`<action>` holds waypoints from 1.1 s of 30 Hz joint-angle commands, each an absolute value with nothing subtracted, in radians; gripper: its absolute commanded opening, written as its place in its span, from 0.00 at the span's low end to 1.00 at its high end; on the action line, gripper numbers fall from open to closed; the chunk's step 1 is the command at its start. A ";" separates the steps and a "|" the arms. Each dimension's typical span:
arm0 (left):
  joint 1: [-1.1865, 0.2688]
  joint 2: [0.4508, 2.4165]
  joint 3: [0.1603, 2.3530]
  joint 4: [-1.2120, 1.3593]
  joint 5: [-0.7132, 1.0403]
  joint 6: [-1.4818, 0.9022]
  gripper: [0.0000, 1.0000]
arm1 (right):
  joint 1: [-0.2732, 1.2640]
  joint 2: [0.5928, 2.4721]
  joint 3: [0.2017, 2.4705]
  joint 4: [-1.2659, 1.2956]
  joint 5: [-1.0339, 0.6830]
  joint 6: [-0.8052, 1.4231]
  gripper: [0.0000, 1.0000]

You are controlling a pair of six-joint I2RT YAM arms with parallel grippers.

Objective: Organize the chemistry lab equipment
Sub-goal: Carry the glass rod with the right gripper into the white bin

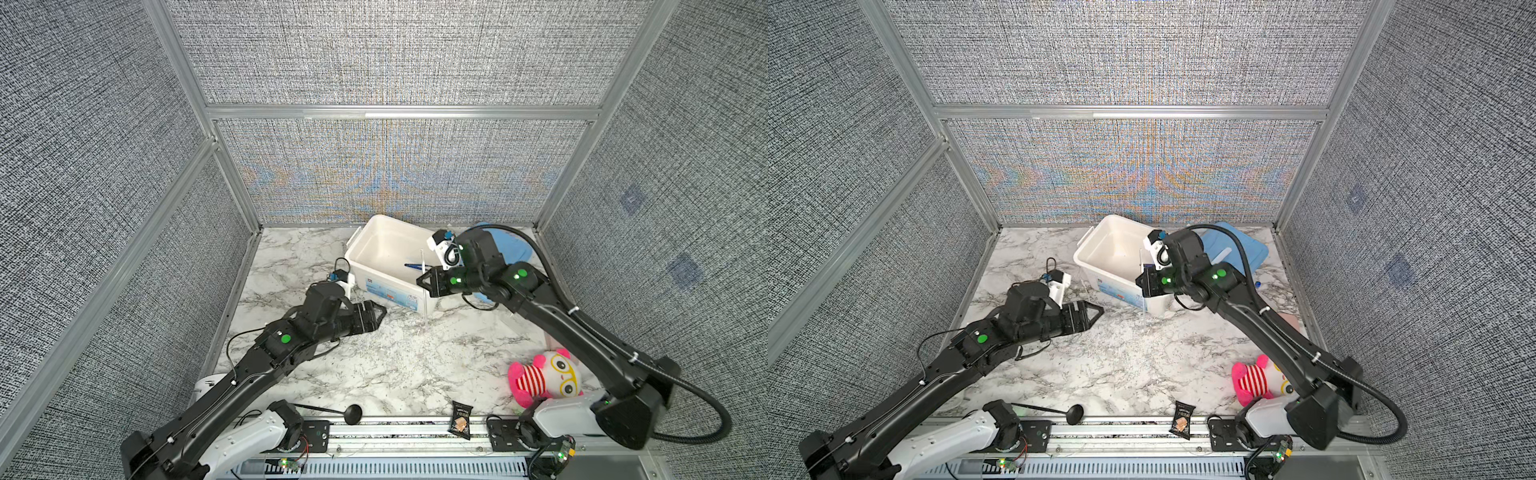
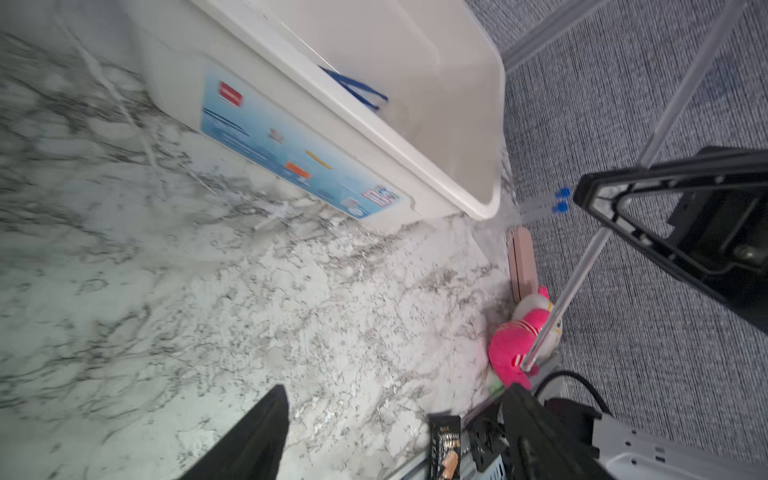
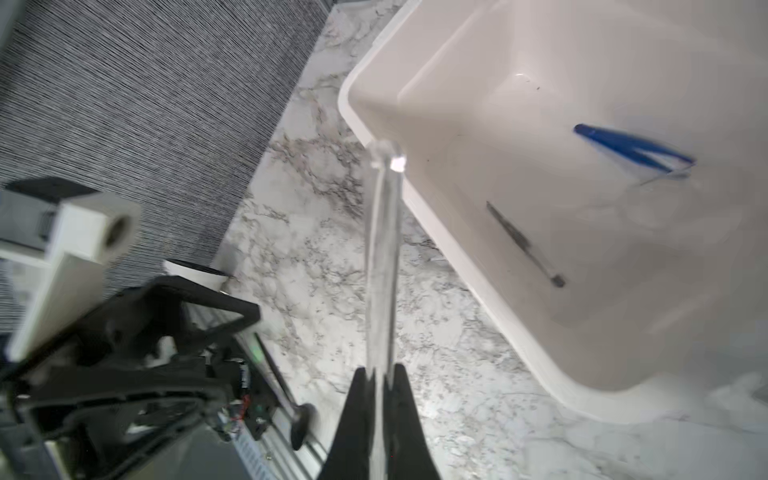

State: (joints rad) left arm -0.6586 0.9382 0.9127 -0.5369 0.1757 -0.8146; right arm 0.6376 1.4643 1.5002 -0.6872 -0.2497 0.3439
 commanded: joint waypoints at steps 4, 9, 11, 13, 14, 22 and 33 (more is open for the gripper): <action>-0.403 0.961 0.904 -0.627 0.282 -0.793 0.87 | 0.620 1.722 1.796 -0.888 -0.080 -0.007 0.00; -0.214 1.001 0.863 -0.578 0.422 -0.809 0.88 | 0.611 1.931 2.053 -0.970 0.001 -0.123 0.00; -0.181 1.021 0.858 -0.565 0.446 -0.800 0.88 | 0.611 2.001 2.131 -0.994 0.051 -0.173 0.00; -0.142 1.046 0.859 -0.566 0.464 -0.798 0.88 | 0.609 2.065 2.184 -1.008 0.098 -0.246 0.00; -0.128 1.058 0.859 -0.565 0.475 -0.798 0.87 | 0.609 2.089 2.200 -1.012 0.109 -0.273 0.00; -0.065 1.112 0.876 -0.557 0.503 -0.782 0.87 | 0.601 2.245 2.256 -0.975 0.162 -0.426 0.00; -0.053 1.143 0.881 -0.551 0.512 -0.764 0.87 | 0.595 2.388 2.277 -0.906 0.252 -0.487 0.00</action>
State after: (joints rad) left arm -0.0555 1.1378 0.8764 -0.5686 0.5003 -0.7818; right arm 0.5953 2.3741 2.2700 -0.9314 0.2218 -0.4595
